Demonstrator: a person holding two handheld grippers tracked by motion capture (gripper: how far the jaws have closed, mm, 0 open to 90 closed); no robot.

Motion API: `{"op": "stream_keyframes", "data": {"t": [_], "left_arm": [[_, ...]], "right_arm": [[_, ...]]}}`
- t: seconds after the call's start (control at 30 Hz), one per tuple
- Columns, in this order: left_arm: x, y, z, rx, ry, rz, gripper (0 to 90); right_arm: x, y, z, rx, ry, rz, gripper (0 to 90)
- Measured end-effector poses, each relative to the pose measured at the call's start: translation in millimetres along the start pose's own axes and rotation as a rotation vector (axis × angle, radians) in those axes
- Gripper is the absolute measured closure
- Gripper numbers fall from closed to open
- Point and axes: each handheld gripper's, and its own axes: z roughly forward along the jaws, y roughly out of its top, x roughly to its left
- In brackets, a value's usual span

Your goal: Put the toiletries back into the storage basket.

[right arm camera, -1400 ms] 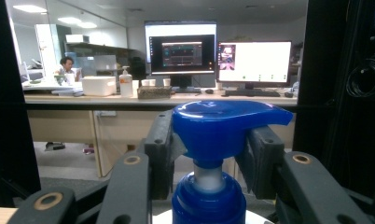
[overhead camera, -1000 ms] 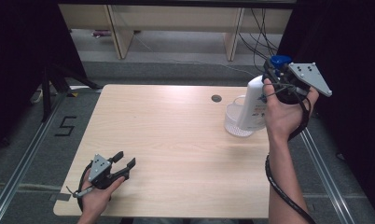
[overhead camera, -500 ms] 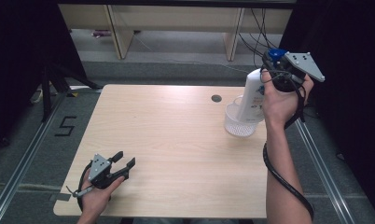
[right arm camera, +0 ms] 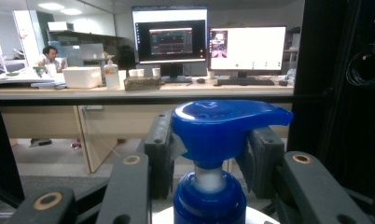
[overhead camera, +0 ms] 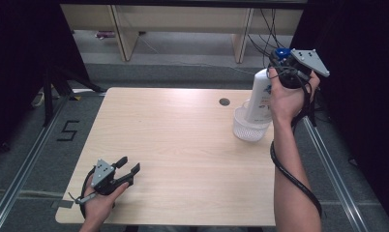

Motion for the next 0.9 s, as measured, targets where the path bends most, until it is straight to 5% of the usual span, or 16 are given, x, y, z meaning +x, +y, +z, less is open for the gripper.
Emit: {"op": "stream_keyframes", "data": {"t": [0.9], "left_arm": [[1.0, -1.1, 0.7, 0.002, -0.001, -0.005, 40.3]], "right_arm": [[-2.1, -25.0, 24.4, 0.045, -0.017, 0.012, 59.9]]}}
